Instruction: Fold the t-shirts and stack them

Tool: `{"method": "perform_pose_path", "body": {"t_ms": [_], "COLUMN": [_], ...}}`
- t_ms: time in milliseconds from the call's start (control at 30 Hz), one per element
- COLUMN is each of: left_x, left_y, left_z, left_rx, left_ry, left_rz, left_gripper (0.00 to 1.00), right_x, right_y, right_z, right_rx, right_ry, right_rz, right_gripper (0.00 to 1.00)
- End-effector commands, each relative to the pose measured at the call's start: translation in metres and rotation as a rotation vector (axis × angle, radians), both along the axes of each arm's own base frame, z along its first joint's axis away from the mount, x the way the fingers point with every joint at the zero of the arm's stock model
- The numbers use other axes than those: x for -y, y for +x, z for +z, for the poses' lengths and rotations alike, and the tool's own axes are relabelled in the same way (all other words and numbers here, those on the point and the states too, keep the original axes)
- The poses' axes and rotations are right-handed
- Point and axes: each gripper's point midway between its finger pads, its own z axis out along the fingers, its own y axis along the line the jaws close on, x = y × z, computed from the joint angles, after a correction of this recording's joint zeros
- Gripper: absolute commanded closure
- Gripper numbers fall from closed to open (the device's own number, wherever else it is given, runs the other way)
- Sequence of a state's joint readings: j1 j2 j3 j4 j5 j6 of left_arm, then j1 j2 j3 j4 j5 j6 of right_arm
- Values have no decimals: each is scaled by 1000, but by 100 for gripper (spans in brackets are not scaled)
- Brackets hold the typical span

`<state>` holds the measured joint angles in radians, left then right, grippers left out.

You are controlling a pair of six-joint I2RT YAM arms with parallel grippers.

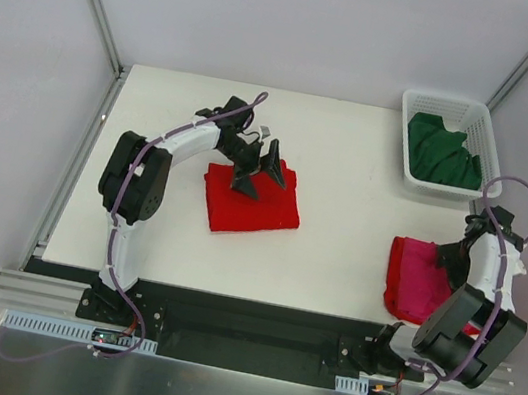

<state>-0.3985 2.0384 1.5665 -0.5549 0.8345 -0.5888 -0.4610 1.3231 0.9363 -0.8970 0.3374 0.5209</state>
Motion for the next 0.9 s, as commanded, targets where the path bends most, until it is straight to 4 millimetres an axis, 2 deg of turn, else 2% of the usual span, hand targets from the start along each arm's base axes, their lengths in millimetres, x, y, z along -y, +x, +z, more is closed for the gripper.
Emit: {"method": "perform_pose_path", "body": {"t_ms": [0, 233, 433, 567, 867], "left_x": [-2, -3, -3, 0, 6], "left_y": [-8, -10, -8, 3, 21], "left_z": [10, 7, 2, -1, -37], "left_rx": [16, 4, -2, 2, -67], "left_ry": [-23, -21, -7, 3, 45], "left_rz": [-17, -17, -9, 5, 29], "left_gripper": [1, 1, 1, 1, 1], "right_x": [6, 7, 6, 2, 8], "right_y": [23, 43, 39, 36, 24], "right_z": [1, -11, -26, -39, -47], "right_rx": [138, 191, 165, 131, 85], "right_ry": [15, 60, 81, 111, 103], "right_rz": [-159, -286, -320, -316, -277], "right_gripper": [4, 4, 4, 4, 4]}}
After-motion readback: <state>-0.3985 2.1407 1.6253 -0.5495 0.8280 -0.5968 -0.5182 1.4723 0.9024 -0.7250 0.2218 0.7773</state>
